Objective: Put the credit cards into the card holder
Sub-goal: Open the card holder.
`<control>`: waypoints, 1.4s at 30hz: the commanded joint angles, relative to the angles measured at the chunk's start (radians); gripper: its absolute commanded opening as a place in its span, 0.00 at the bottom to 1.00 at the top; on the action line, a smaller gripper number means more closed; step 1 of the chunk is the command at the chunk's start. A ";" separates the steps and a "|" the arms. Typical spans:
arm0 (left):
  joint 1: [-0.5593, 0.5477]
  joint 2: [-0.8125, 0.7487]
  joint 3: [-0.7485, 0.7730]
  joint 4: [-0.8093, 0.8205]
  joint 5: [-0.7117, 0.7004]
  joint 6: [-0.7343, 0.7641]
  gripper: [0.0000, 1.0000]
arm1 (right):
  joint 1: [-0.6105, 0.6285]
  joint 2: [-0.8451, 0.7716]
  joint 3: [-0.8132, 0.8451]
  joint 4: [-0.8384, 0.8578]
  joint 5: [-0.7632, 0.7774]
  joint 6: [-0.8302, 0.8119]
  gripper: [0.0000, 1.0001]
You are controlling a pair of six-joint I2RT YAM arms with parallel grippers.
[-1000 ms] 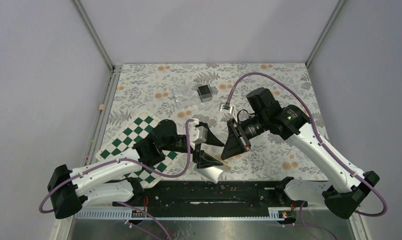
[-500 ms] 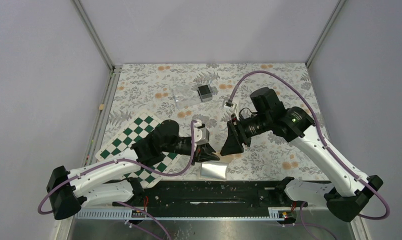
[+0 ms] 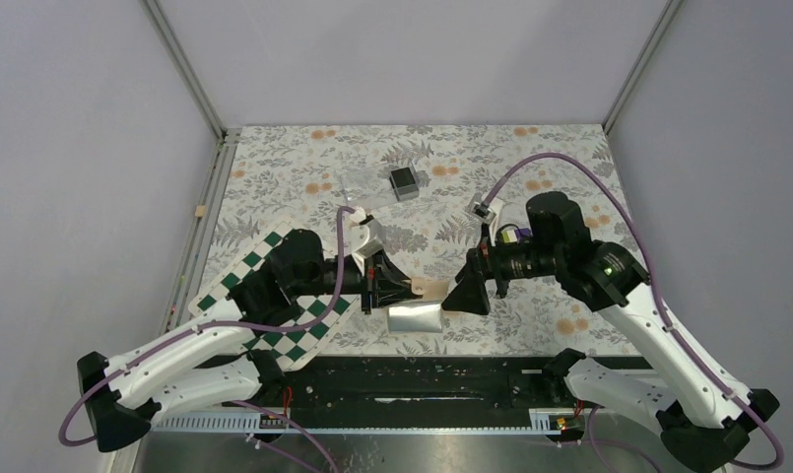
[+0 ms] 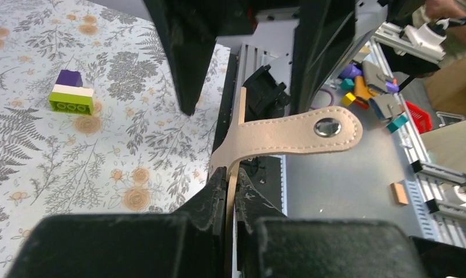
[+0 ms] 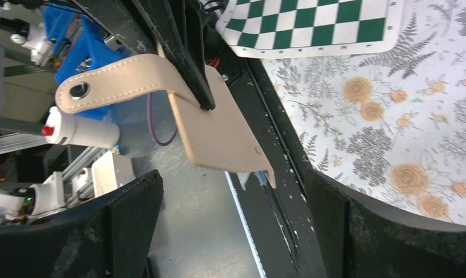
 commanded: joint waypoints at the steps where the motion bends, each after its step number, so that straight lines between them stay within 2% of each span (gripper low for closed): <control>1: 0.013 -0.002 0.082 0.011 -0.001 -0.119 0.00 | -0.004 0.024 -0.038 0.158 -0.123 0.060 0.97; 5: 0.023 0.025 0.118 -0.010 0.029 -0.165 0.00 | -0.003 0.054 -0.065 0.272 -0.163 0.131 0.87; 8: 0.025 0.035 0.121 -0.003 0.023 -0.181 0.00 | -0.003 0.084 -0.080 0.359 -0.221 0.191 0.71; 11: 0.025 0.032 0.110 0.026 0.010 -0.192 0.00 | -0.004 0.103 -0.092 0.411 -0.243 0.230 0.50; 12: 0.025 0.033 0.109 0.027 0.004 -0.195 0.00 | -0.004 0.105 -0.099 0.431 -0.247 0.243 0.39; 14: 0.027 0.033 0.110 0.016 -0.006 -0.193 0.01 | -0.003 0.112 -0.110 0.462 -0.258 0.270 0.09; 15: 0.030 0.032 0.111 0.011 -0.021 -0.194 0.12 | -0.005 0.117 -0.112 0.463 -0.261 0.275 0.00; 17: 0.044 0.024 0.113 -0.036 -0.054 -0.194 0.46 | -0.003 0.118 -0.120 0.456 -0.254 0.280 0.00; 18: 0.053 0.017 0.113 -0.063 -0.081 -0.193 0.59 | -0.003 0.115 -0.124 0.444 -0.230 0.277 0.00; 20: 0.061 -0.010 0.108 -0.133 -0.169 -0.185 0.71 | -0.006 0.103 -0.133 0.428 -0.176 0.276 0.00; 23: 0.067 -0.064 0.080 -0.235 -0.325 -0.185 0.80 | -0.024 0.081 -0.155 0.423 -0.117 0.294 0.00; 27: 0.078 -0.142 -0.006 -0.280 -0.370 -0.213 0.83 | -0.061 0.059 -0.182 0.423 -0.108 0.315 0.00; 32: 0.080 -0.201 -0.115 -0.270 -0.373 -0.263 0.82 | -0.087 0.055 -0.194 0.429 -0.149 0.333 0.00; 37: 0.079 -0.191 -0.181 -0.219 -0.372 -0.280 0.80 | -0.095 0.061 -0.193 0.459 -0.208 0.359 0.00; 42: 0.079 -0.147 -0.175 -0.190 -0.379 -0.263 0.78 | -0.095 0.068 -0.206 0.527 -0.246 0.415 0.00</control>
